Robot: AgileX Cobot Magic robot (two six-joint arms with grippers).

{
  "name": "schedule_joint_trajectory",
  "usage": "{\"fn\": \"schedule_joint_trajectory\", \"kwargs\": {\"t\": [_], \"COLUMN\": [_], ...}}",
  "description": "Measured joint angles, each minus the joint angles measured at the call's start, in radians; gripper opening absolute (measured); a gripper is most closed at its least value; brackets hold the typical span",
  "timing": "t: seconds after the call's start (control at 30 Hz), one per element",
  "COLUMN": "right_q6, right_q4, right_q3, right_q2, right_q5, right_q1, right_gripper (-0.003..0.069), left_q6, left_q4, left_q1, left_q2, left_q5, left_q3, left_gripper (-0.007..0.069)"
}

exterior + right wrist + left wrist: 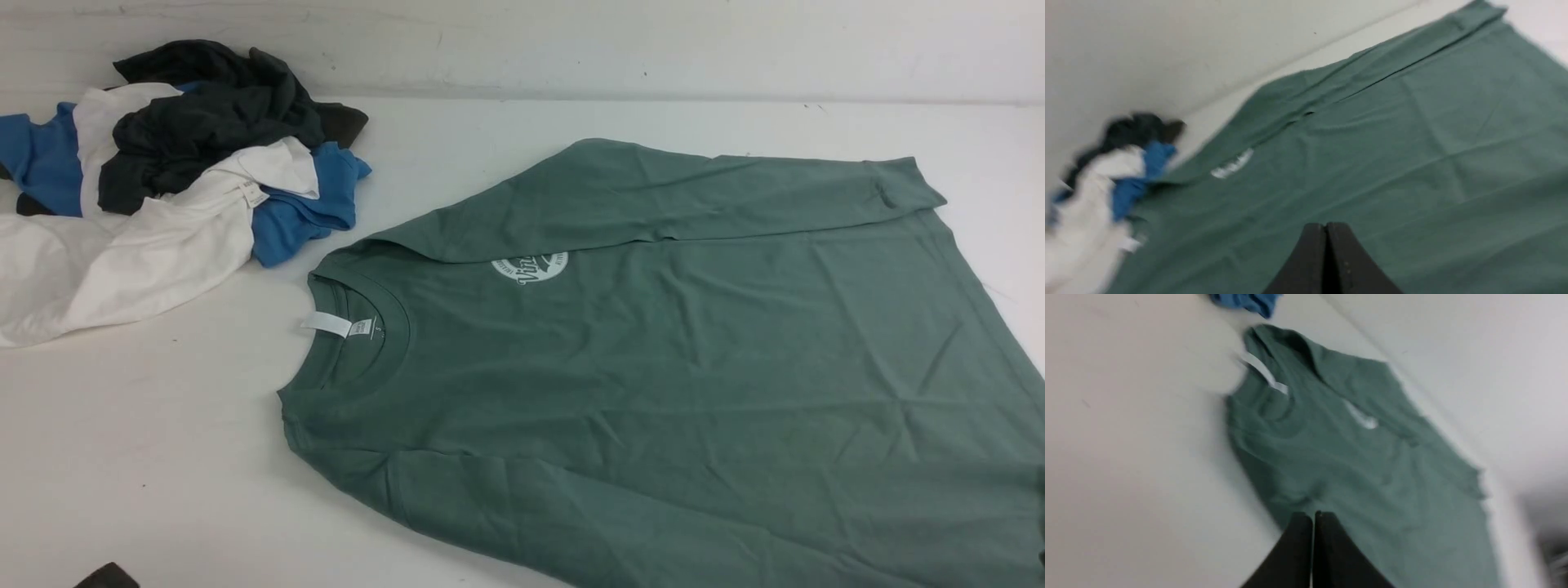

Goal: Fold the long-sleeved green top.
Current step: Hold the cuff closest to the cuff with your right arm

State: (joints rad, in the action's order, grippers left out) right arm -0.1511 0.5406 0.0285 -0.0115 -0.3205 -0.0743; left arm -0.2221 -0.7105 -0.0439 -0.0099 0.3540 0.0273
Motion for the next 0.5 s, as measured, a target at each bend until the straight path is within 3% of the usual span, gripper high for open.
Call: {"fn": "schedule_joint_trajectory", "kwargs": {"t": [0.03,0.2,0.3,0.5], "right_q6": [-0.025,-0.048,-0.035,0.164], "right_q4": [0.086,0.289,0.333,0.297], "right_q3": [0.000,0.000,-0.003,-0.223], "right_q2": [0.000,0.000,0.000,0.005], "right_q5": [0.002,0.053,0.071,0.078], "right_q1": [0.000,0.000,0.000,0.000], "right_gripper": [-0.0015,-0.0015,-0.0015,-0.0015], "left_q6": [-0.024,-0.020,-0.019,0.091], "left_q4": [-0.108,-0.376,-0.439,-0.538], "left_q1": [0.000,0.000,0.000,0.000], "left_q2": [0.000,0.000,0.000,0.000], "left_q5": [-0.007,-0.041,-0.090,-0.140], "left_q3": [0.000,0.000,0.000,-0.043], "left_gripper": [-0.0004,-0.0004,-0.0004,-0.0004]}}
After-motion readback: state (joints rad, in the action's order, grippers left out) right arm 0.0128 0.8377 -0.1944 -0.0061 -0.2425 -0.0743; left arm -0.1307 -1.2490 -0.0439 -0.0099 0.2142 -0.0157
